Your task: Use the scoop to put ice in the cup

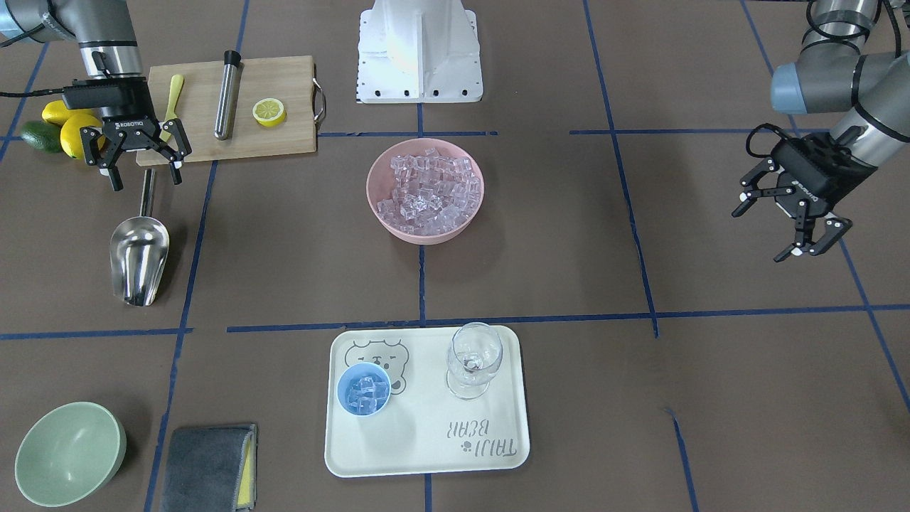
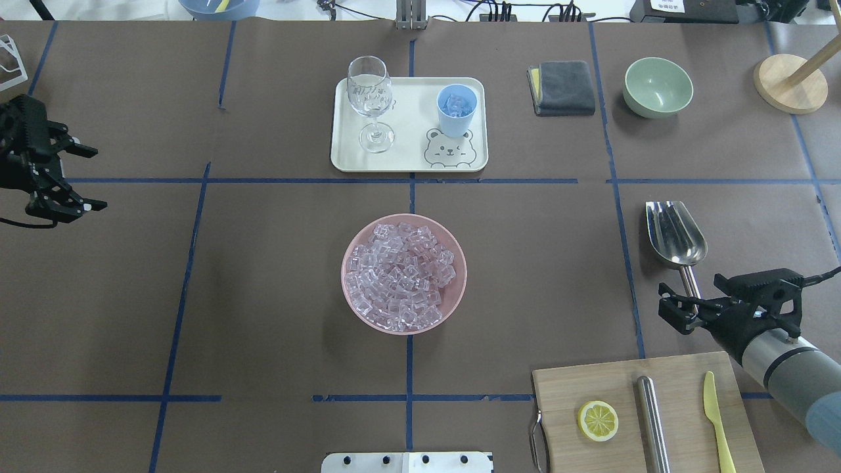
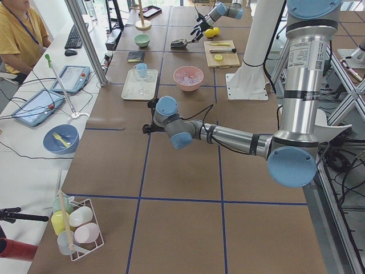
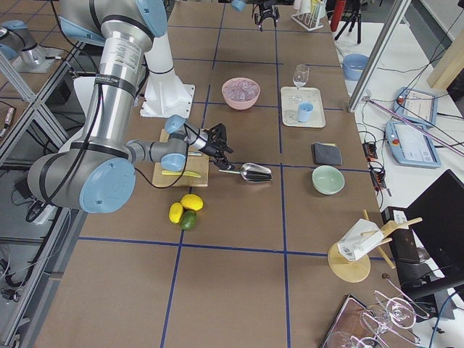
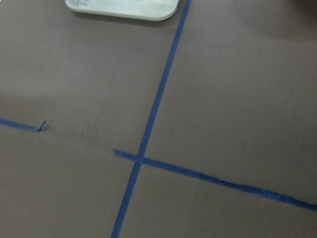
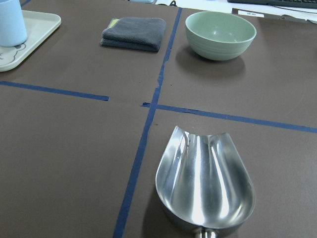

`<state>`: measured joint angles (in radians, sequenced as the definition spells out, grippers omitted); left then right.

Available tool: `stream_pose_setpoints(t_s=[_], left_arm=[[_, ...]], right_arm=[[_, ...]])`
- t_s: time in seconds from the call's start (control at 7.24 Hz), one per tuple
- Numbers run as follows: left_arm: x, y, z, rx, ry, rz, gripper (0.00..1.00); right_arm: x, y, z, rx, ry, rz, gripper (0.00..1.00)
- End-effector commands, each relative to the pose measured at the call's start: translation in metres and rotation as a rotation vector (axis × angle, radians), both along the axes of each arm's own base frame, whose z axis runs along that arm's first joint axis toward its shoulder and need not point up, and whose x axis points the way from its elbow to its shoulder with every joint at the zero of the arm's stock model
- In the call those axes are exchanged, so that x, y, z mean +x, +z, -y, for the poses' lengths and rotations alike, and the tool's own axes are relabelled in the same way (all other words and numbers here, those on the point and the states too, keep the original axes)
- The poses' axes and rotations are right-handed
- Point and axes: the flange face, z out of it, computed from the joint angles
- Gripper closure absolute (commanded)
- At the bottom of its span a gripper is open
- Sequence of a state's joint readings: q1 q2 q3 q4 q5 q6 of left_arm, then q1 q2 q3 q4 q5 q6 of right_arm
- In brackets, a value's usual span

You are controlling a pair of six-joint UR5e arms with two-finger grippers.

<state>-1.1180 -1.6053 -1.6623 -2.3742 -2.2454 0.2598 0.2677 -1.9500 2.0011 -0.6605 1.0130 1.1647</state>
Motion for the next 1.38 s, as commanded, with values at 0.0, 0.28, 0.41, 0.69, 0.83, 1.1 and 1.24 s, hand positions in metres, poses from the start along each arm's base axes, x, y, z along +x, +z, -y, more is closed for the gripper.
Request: stream_pose_setpoints(t_s=[0.0,0.28,0.41,0.69,0.83,1.1,1.24], left_arm=[[-0.036,0.018,0.016,-0.013,-0.169,0.110,0.00],[-0.052,0.036,0.024,-0.026,-0.245,0.167,0.00],[-0.078,0.055,0.030,-0.106,-0.292,0.191,0.00],[-0.136,0.041,0.057,-0.344,-0.357,0.232,0.00],[-0.151,0.031,0.061,-0.472,-0.321,0.198,0.00],[-0.163,0.089,0.011,-0.588,-0.315,0.221,0.00],[-0.163,0.102,0.001,-0.632,-0.307,0.207,0.00]], right_arm=[[0.026,-0.003,0.030,-0.031,-0.053,-0.019,0.00],[0.054,-0.003,0.060,-0.059,-0.131,-0.036,0.00],[0.075,0.001,0.077,-0.092,-0.167,-0.060,0.00],[0.134,0.016,0.114,-0.141,-0.307,-0.168,0.00],[0.161,0.028,0.138,-0.152,-0.398,-0.194,0.00],[0.226,0.060,0.163,-0.219,-0.499,-0.154,0.00],[0.243,0.070,0.165,-0.269,-0.523,-0.150,0.00]])
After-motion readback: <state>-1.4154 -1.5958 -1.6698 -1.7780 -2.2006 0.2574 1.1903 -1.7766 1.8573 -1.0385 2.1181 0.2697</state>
